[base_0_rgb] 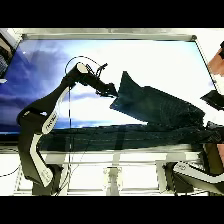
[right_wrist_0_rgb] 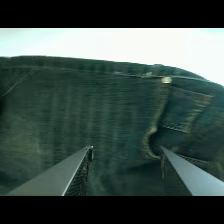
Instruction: Fold the clothes and pants, and hang the long-sleeved shirts on hangers.
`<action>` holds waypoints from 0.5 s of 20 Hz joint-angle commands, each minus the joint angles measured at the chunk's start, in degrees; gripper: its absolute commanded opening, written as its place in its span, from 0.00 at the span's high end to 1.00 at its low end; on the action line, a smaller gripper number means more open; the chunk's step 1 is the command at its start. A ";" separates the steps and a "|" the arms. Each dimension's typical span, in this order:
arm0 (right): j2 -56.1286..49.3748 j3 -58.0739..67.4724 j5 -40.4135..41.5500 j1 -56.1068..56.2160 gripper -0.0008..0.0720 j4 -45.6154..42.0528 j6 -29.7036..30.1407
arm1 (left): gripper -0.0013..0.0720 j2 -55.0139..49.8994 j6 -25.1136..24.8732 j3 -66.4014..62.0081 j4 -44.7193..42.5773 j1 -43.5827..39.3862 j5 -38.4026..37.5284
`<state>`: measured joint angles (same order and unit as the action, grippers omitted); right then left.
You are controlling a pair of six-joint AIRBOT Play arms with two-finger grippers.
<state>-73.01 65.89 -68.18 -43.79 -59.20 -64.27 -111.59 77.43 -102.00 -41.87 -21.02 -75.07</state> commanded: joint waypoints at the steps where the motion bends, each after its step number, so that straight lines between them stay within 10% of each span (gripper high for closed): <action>1: -0.61 0.04 0.35 4.26 0.32 0.02 -0.87 | 0.39 -1.31 1.25 -0.35 -0.13 -2.25 -2.80; 8: -0.61 0.04 -0.52 5.99 0.32 0.04 -2.78 | 0.39 -3.04 1.88 -0.35 1.07 -6.82 3.48; 10: -0.61 0.04 -1.31 5.99 0.32 0.09 -2.82 | 0.65 -3.08 1.79 -0.35 2.51 -7.26 7.65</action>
<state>-73.58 65.89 -68.55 -38.13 -59.20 -66.70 -114.41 79.11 -102.28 -40.91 -27.24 -72.71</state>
